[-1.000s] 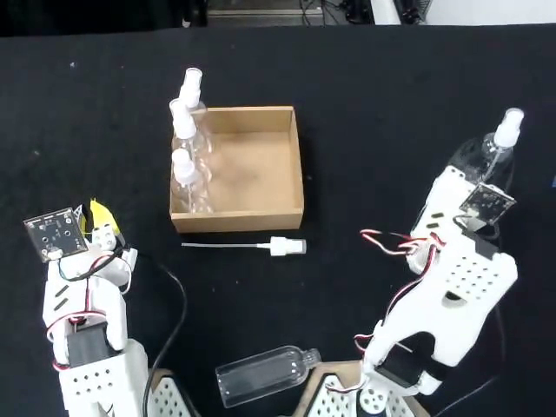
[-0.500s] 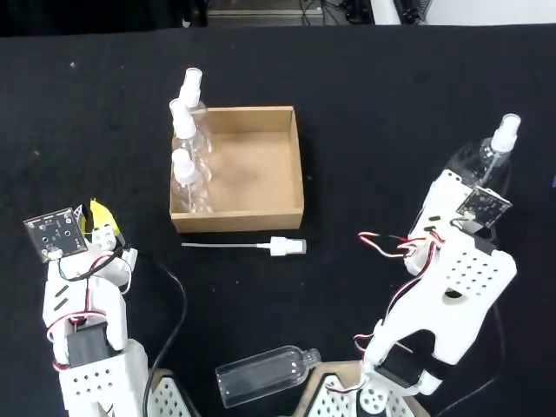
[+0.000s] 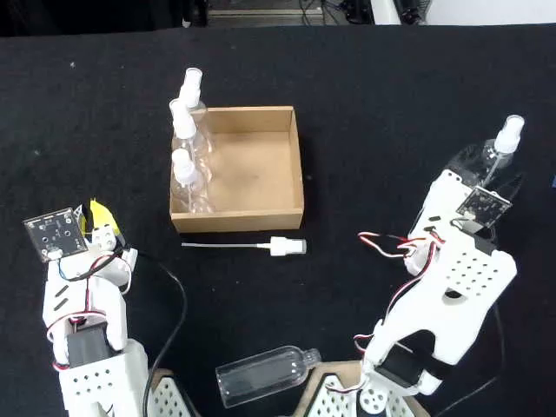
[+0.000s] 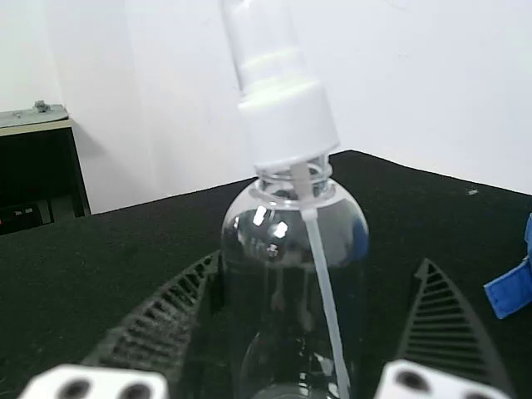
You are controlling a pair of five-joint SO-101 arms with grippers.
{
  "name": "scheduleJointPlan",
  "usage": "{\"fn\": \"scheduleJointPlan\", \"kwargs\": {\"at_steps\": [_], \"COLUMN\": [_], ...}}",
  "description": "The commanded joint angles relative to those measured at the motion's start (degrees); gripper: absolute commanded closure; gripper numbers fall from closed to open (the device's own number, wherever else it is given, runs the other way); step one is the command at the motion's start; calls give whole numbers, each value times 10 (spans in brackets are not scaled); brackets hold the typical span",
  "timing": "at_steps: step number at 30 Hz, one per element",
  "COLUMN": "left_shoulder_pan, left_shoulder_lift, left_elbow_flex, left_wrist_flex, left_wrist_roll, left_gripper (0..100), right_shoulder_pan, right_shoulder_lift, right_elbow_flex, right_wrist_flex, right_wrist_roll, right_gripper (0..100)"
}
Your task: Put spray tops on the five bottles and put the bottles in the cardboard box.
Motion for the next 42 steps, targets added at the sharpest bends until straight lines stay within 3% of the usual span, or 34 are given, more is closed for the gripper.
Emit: {"fn": "scheduleJointPlan", "kwargs": {"at_steps": [1,9,35,38,42], "left_shoulder_pan": [-6,-6,-6,-6,-6], "left_shoulder_lift": [-5,-5,-5,-5,-5], "left_elbow_flex": [14,14,14,14,14], "left_wrist_flex": [2,2,2,2,2], "left_wrist_roll": [-4,-4,-4,-4,-4], "left_gripper": [942,942,942,942,942], "right_shoulder_pan": [-10,-18,-18,-17,-13], "right_shoulder_lift": [-81,-167,-174,-174,-171], "right_elbow_flex": [31,33,-9,-8,-5], "right_wrist_flex": [-14,103,161,151,84], "right_wrist_roll": [-4,-4,-4,-4,1], "right_gripper": [687,688,696,785,995]}}
